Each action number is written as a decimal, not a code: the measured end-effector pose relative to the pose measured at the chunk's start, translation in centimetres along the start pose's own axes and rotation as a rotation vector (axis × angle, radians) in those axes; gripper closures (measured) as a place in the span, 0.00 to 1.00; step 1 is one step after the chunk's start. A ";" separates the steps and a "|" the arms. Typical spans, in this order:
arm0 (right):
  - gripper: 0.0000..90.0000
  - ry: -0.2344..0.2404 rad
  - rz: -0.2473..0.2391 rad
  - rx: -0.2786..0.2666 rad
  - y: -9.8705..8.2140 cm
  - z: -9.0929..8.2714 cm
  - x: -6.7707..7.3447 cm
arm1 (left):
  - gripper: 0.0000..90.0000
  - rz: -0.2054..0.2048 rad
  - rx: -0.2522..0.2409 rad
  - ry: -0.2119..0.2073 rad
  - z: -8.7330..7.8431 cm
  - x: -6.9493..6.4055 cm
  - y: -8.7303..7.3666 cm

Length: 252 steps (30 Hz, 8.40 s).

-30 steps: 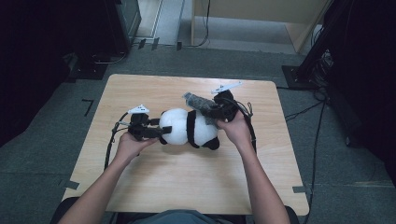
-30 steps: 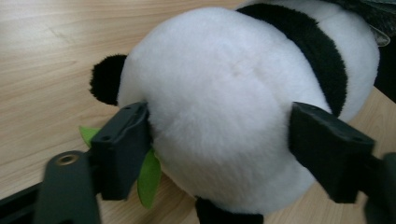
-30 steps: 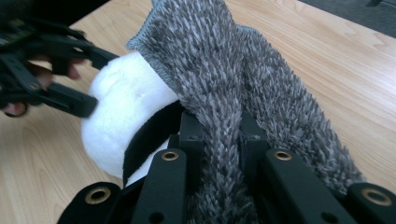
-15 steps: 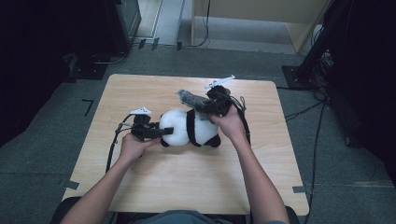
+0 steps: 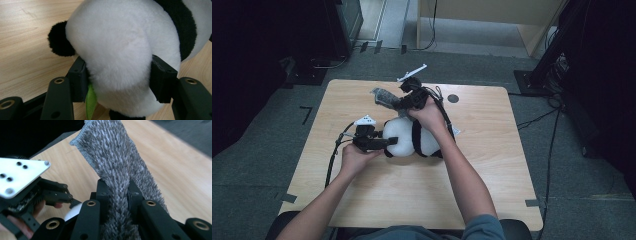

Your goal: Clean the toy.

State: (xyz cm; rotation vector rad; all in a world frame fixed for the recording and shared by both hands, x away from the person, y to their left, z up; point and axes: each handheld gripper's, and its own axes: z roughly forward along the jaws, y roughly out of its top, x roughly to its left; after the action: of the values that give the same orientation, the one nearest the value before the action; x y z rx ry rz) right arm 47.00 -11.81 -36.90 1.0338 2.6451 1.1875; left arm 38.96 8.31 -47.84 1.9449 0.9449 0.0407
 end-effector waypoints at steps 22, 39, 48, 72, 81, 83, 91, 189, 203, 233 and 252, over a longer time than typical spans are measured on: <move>0.87 -0.131 0.091 0.164 -4.0 -0.3 -6.5 | 0.50 -0.015 0.010 0.000 0.1 -0.1 0.1; 0.87 -0.204 0.271 0.112 -10.5 -3.2 -12.0 | 0.50 -0.022 0.012 -0.001 0.1 -0.1 0.2; 0.87 -0.272 0.286 0.107 -12.0 -4.9 -12.4 | 0.50 -0.023 0.012 -0.004 0.1 0.0 0.2; 0.87 -0.223 0.091 0.020 -3.0 -8.7 -4.5 | 0.50 -0.025 0.004 0.007 0.2 -0.1 0.3; 0.87 -0.134 -0.010 0.031 1.2 -4.8 -0.1 | 0.50 -0.025 -0.002 0.014 0.2 -0.2 0.3; 0.87 -0.105 -0.022 0.042 1.7 -3.3 0.7 | 0.50 -0.023 -0.003 0.015 0.2 -0.2 0.3; 0.87 -0.036 -0.071 0.198 0.7 3.7 2.3 | 0.51 -0.027 0.010 0.014 0.2 -0.2 0.3; 0.87 -0.119 -0.008 0.058 -2.8 -5.6 2.2 | 0.50 -0.035 -0.060 0.009 0.0 -0.8 0.0; 0.87 -0.115 -0.055 0.126 -3.9 0.9 4.4 | 0.50 -0.039 -0.042 0.027 0.0 -0.7 -0.1; 0.87 -0.270 0.079 0.043 -9.2 -7.7 -1.6 | 0.51 -0.027 -0.027 0.026 0.2 -0.8 0.1; 0.87 -0.326 0.238 -0.057 -15.3 -9.9 -4.4 | 0.51 -0.033 -0.027 0.023 0.2 -0.8 0.1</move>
State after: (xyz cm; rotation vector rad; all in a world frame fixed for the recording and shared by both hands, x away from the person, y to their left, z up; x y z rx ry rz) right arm 38.83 -28.11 -41.31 1.4255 2.2765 1.0183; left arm 38.56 7.64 -47.65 1.9075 0.9868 0.0570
